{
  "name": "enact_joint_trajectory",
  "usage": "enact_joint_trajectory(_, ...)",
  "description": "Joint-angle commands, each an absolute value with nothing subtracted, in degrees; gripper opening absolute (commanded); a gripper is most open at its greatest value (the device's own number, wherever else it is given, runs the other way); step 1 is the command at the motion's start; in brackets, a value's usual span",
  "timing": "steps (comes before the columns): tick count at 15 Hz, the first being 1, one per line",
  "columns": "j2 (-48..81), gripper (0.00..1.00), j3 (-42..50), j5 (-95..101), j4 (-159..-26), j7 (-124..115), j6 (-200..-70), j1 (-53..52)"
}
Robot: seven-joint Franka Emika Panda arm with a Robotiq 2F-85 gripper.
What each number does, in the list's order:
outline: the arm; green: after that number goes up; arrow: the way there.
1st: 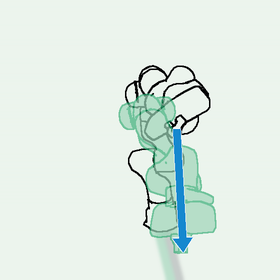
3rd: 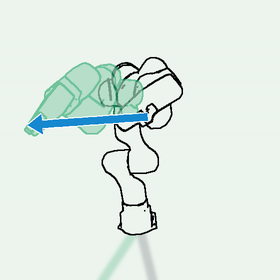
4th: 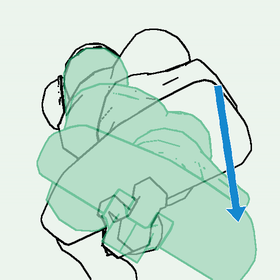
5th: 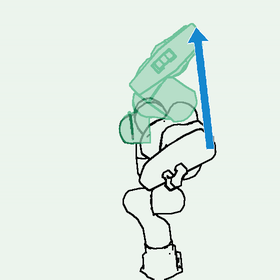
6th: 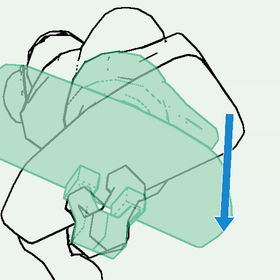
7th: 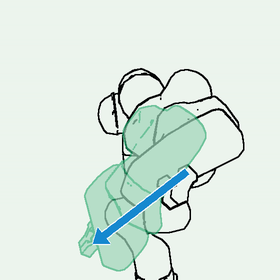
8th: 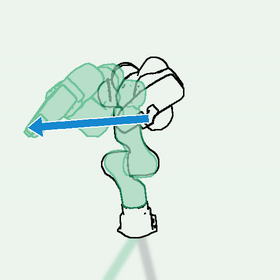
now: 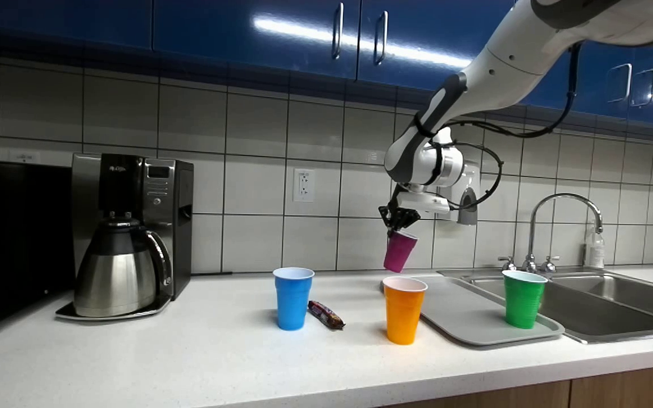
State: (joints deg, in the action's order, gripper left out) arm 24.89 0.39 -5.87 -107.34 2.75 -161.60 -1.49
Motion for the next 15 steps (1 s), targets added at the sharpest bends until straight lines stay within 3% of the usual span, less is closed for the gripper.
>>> enact_joint_trajectory(1,22.1,0.01,0.4,-3.4,-110.7,-0.2,-162.5,-3.2)
enact_joint_trajectory(15,22.7,0.01,-0.9,-0.9,-111.4,-2.2,-163.1,-8.6)
